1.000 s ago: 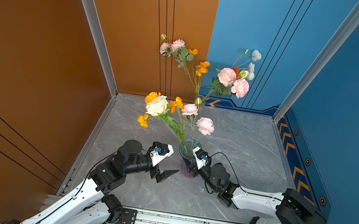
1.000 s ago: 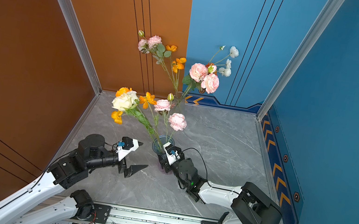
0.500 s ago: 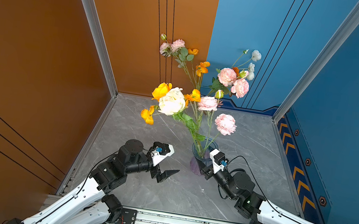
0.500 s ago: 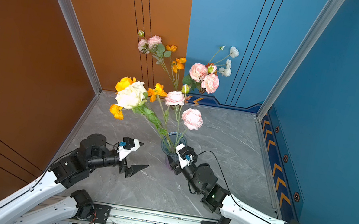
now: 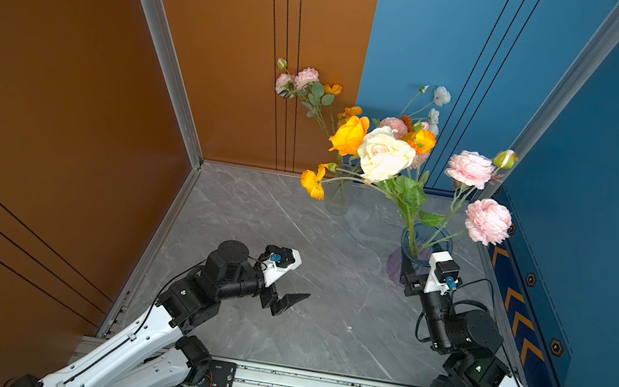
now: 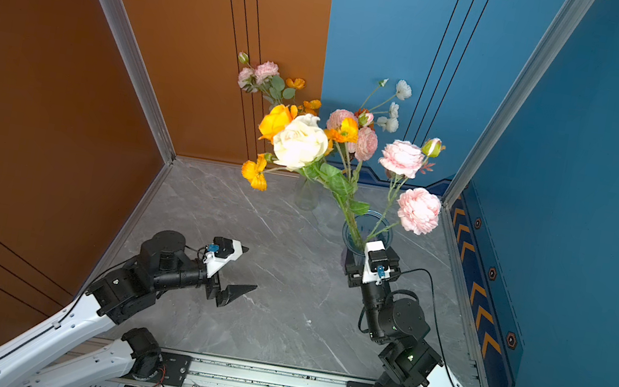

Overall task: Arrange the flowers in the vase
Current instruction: 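Lift the filled vase with the right gripper and carry it toward the far corner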

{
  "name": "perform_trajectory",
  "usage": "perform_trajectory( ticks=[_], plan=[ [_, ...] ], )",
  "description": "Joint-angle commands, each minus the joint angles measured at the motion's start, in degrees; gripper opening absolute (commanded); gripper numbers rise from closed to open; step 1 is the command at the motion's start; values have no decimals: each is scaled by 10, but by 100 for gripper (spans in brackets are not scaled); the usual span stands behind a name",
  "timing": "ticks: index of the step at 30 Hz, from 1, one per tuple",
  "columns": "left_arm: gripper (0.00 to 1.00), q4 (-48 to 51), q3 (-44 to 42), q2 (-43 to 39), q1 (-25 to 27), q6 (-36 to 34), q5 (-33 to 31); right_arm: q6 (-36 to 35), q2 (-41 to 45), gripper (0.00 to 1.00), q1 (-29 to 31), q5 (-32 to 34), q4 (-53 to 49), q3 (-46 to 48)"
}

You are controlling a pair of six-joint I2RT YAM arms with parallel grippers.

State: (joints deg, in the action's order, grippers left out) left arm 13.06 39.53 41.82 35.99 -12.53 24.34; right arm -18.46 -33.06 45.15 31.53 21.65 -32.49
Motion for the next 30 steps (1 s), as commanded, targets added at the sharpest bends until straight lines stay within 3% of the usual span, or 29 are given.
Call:
perform_trajectory(
  ticks=[1, 7, 12, 18, 22, 30],
  plan=[
    [98, -9, 9, 4, -6, 4, 20, -14, 11, 31, -44, 41, 99, -40],
    [98, -9, 8, 10, -5, 3, 16, 56, -16, 29, -170, 50, 114, -69],
    [98, -10, 11, 19, -6, 2, 20, 164, -54, 27, -310, -9, 77, -94],
    [98, -8, 8, 22, -6, 1, 12, 257, -81, 25, -431, -50, 88, -86],
    [98, -9, 9, 26, -6, 0, 11, 264, -114, 24, -467, -62, 102, -83],
    [98, -9, 6, 29, -6, -1, 9, 232, -213, 22, -480, -43, 218, -50]
  ],
)
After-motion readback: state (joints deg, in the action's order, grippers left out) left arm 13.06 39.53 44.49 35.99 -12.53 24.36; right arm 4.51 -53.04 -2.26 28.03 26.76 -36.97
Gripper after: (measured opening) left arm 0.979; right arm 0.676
